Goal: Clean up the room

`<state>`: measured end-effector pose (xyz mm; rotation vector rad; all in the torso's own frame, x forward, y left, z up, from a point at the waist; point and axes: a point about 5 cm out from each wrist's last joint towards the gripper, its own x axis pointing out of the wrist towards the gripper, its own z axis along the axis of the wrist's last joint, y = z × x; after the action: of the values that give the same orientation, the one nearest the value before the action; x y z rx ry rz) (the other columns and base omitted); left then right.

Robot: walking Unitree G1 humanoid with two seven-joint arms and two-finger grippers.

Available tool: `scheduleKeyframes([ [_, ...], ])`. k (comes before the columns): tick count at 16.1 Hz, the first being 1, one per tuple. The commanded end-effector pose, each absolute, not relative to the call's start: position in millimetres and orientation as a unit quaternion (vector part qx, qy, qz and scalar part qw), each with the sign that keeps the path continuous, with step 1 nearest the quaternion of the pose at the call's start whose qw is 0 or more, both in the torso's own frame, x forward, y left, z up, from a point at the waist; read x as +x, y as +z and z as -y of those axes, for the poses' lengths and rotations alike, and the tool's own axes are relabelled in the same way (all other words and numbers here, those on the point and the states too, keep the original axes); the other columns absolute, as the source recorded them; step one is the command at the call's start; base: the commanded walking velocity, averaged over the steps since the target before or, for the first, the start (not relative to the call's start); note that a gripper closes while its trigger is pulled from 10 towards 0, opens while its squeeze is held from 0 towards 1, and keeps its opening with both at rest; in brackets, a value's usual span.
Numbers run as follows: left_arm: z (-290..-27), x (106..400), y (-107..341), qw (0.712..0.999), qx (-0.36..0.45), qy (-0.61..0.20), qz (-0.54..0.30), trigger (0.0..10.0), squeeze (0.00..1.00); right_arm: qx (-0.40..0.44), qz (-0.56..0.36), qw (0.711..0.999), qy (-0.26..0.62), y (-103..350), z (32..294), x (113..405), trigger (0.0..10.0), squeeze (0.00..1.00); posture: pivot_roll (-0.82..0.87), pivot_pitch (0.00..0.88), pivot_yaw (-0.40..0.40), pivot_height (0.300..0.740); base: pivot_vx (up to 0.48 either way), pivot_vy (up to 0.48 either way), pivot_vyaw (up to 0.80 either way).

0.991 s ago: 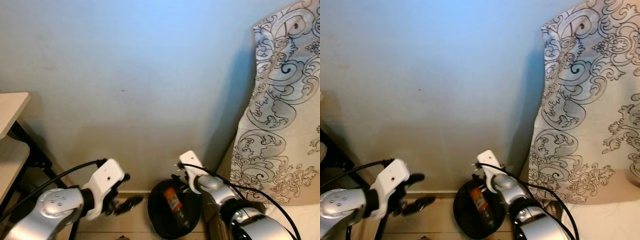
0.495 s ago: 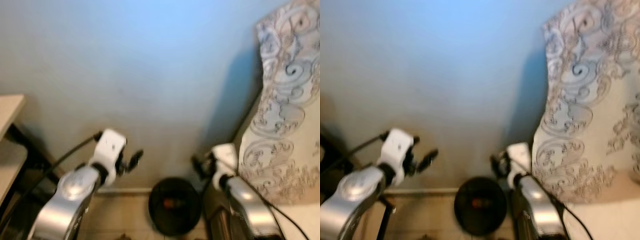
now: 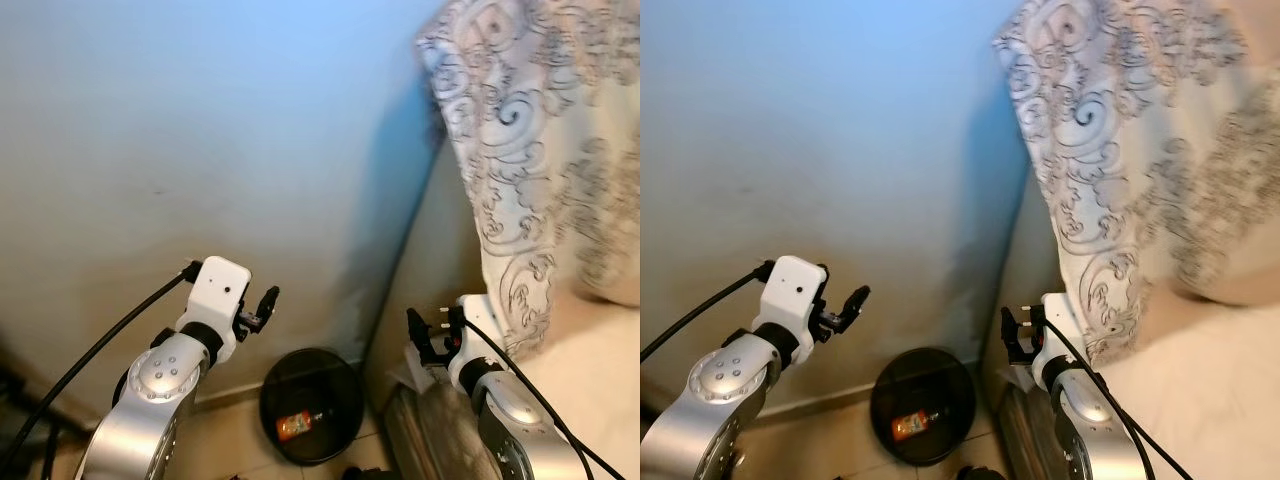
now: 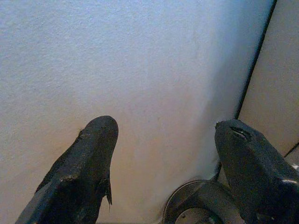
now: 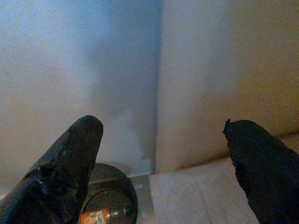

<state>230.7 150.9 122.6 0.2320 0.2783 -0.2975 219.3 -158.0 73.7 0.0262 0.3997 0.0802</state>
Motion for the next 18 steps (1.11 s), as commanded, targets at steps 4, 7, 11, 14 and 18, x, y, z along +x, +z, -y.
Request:
scheduleKeyframes([
  [4, -153, 231, 126, 0.977, 0.108, -0.131, -0.131, 10.0, 0.0, 0.031, -0.2, 0.979, 0.009, 79, 164, 214, 10.0, 1.0, 0.06, 0.0, 0.002, 0.74, 0.0, 0.0, -0.79],
  [7, -153, 235, 126, 0.976, 0.11, -0.134, -0.13, 10.0, 0.0, 0.035, -0.208, 0.977, -0.014, 80, 167, 211, 10.0, 1.0, 0.05, 0.0, 0.008, 0.74, 0.0, 0.0, -0.8],
  [11, -154, 238, 126, 0.978, 0.11, -0.128, -0.125, 10.0, 0.0, 0.0, -0.208, 0.977, -0.052, 81, 180, 210, 10.0, 1.0, 0.05, 0.0, 0.009, 0.74, 0.0, 0.0, -0.8],
  [14, -155, 241, 126, 0.979, 0.104, -0.123, -0.123, 10.0, 0.0, -0.004, -0.179, 0.981, -0.071, 87, 185, 214, 10.0, 1.0, 0.04, 0.0, 0.02, 0.74, 0.0, 0.0, -0.8],
  [18, -157, 243, 127, 0.983, 0.095, -0.11, -0.11, 10.0, 0.0, 0.033, -0.19, 0.98, -0.054, 84, 176, 211, 10.0, 1.0, 0.05, 0.0, 0.017, 0.74, 0.0, 0.0, -0.79],
])
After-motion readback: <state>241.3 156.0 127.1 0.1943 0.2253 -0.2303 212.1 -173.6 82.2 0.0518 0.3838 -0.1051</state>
